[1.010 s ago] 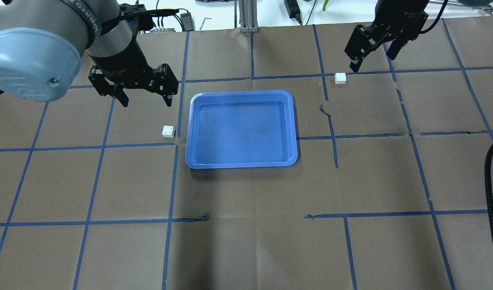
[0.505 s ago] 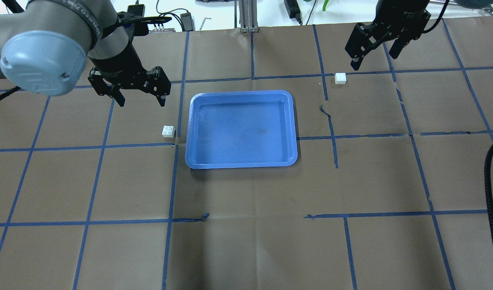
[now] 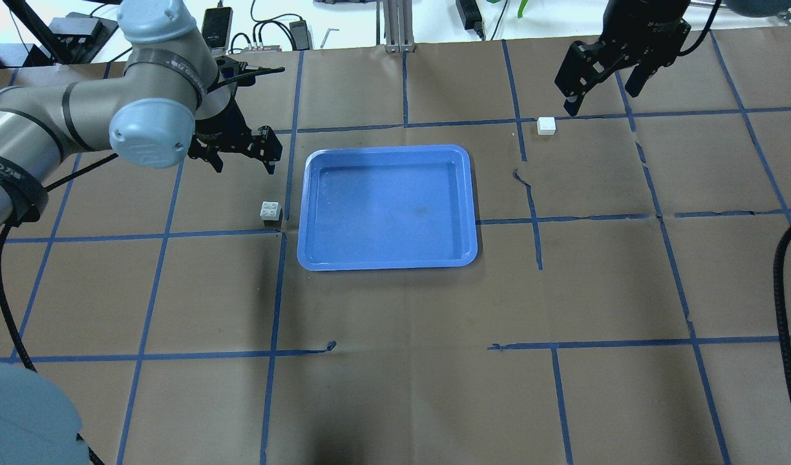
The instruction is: Assemble white blocks and place on blue tray
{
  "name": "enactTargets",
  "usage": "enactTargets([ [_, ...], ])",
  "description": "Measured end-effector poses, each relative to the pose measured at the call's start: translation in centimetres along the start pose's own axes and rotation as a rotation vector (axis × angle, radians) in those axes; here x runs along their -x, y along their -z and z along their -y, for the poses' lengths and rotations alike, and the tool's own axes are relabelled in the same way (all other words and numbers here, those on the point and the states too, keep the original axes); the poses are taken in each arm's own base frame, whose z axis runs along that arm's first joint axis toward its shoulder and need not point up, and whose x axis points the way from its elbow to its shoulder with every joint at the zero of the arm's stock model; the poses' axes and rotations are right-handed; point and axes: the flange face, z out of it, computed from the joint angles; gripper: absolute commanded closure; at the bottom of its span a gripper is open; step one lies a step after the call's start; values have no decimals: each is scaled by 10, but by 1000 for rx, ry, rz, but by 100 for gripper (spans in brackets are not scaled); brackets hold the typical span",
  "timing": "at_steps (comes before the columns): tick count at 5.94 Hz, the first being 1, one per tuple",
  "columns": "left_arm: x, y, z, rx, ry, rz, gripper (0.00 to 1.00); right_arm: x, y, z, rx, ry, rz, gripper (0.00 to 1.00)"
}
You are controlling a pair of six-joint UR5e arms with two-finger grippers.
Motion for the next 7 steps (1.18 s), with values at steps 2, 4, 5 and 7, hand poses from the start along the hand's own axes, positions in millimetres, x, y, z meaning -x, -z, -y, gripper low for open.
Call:
enactTargets([
  [2,-3,-71,-6,-22,-5,3,7,-22,-19,21,-27,298,-36,0],
  [4,-2,-97,-19,-10,-2,5,53,-43,-40,44,-57,692,-81,0],
  [5,-2,-100,-21,-4,-2,5,74,-68,-58,57,-76,867,-95,0],
  [7,-1,-96,-19,-11,0,5,84,-127,-105,87,-170,1099,-38,0],
])
